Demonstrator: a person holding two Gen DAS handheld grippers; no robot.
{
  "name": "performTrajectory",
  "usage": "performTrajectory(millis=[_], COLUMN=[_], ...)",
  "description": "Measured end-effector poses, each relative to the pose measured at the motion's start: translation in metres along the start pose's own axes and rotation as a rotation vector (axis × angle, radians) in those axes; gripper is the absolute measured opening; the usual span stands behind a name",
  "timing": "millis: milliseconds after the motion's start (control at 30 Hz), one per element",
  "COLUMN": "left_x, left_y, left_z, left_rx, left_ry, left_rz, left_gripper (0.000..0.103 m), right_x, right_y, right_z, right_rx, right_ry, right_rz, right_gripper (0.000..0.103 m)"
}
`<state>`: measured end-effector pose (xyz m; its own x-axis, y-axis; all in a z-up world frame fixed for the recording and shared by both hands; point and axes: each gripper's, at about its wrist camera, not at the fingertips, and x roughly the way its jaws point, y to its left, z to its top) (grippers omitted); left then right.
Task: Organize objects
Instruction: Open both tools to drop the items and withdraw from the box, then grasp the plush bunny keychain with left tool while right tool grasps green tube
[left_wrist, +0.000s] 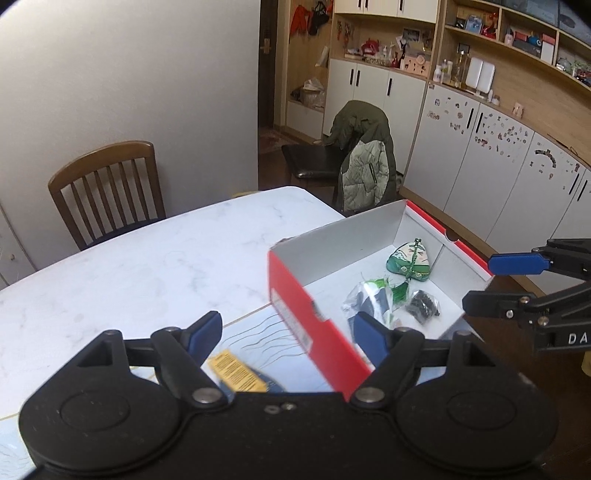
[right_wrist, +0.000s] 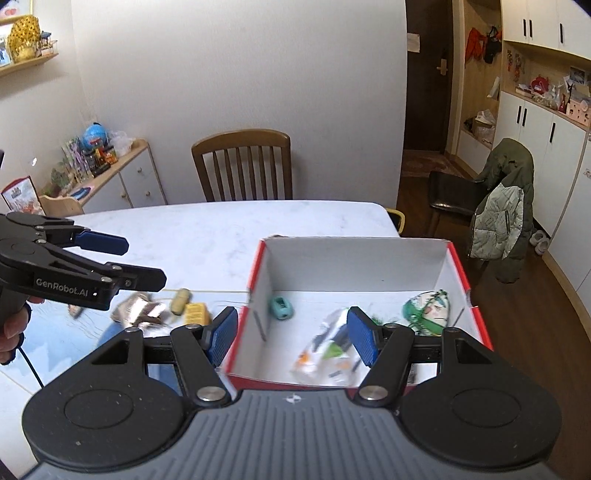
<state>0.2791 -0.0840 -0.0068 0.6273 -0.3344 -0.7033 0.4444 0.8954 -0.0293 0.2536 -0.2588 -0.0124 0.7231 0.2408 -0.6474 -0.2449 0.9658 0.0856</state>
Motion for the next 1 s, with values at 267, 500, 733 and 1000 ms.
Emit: performTrajectory(millis=[267,500,733,1000], left_x=[-0.037,-0.061,-0.075,-0.078], left_y=[0.040,0.081,0.128,0.183], left_z=[-0.021,-0.043,-0.068,-0.101], left_rx=[-0.005,-0.029,-0.083,-0.159], left_ry=[-0.033,-0.060,-0.071,-0.040], left_rz=[0.011,0.049,0.107,0.187], left_gripper=[0.087,0.095,0.102,0.102], right_x=[-0.015,-0.008,0.011,0.040], right_y=[0.053,0.101,0.146,0.180], right_z=[-0.005,-0.011,-0.022,-0.038], right_rx=[0.003,-0.010,-0.034,-0.034], right_ry=[-0.044,-0.038,-0.005,0.058], right_rz=[0.013,0.023,0.037,0.058], right_gripper=[0.074,0.079,0.080,0.080])
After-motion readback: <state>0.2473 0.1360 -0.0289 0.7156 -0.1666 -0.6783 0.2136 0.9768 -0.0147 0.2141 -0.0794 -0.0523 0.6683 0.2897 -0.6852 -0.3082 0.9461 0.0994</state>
